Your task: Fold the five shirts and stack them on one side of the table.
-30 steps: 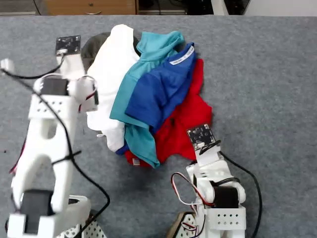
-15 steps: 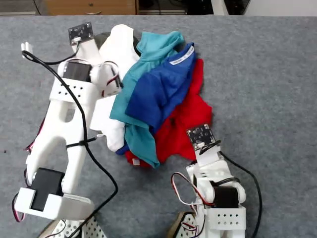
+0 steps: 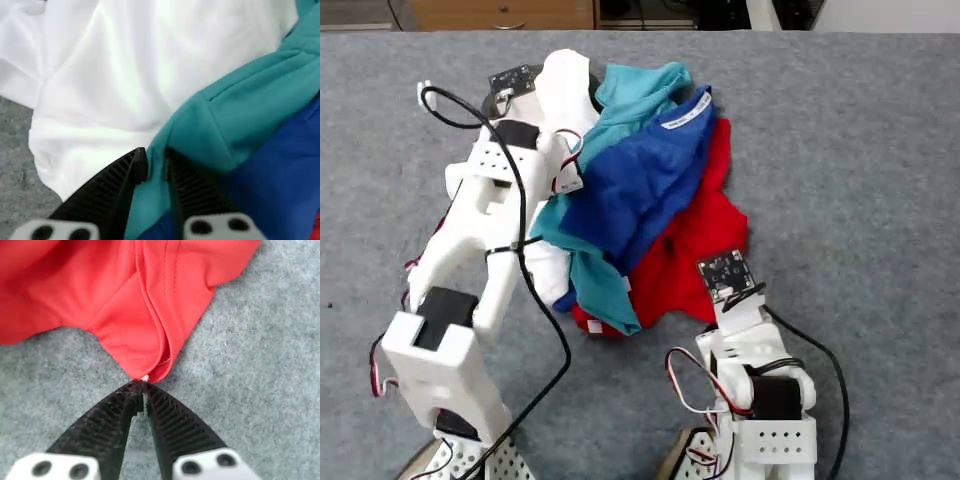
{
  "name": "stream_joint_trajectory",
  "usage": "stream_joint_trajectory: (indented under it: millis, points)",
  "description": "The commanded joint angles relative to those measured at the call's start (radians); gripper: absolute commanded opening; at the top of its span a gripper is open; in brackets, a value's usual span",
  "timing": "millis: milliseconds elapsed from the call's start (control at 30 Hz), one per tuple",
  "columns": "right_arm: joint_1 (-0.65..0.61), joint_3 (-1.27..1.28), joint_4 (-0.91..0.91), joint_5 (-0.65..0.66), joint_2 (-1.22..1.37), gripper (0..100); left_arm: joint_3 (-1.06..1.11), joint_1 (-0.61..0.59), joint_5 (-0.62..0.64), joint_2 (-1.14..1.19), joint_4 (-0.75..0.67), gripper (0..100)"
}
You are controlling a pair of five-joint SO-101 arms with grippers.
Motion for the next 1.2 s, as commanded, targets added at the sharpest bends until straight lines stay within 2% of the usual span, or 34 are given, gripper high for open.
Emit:
stream_joint_trajectory:
  millis: [0, 267, 367, 633, 933, 1067, 1167]
  points:
    - [-0.008, -0.001, 0.003, -0.009, -0.111, 1.2, -0.127, 0.003, -0.015, -0.004, 0.051, 2]
    - [-0.008, -0.001, 0.003, -0.009, -0.111, 1.2, -0.33, -0.002, -0.02, 0.001, 0.249, 2]
    - [-0.008, -0.001, 0.003, -0.009, -0.111, 1.2, -0.381, -0.011, -0.06, -0.004, 0.322, 2]
    - [-0.012, -0.001, 0.003, -0.009, -0.111, 1.2, -0.516, -0.192, -0.141, -0.004, 0.494, 2]
    - [-0.038, -0.001, -0.002, -0.009, -0.111, 1.3, -0.583, -0.345, -0.21, -0.005, 0.566, 2]
    - [0.01, -0.008, -0.167, 0.021, -0.111, 1.9, -0.582, -0.405, -0.212, -0.044, 0.566, 2]
    - [0.062, -0.036, -0.353, 0.018, -0.111, 8.6, -0.585, -0.45, -0.227, -0.12, 0.566, 2]
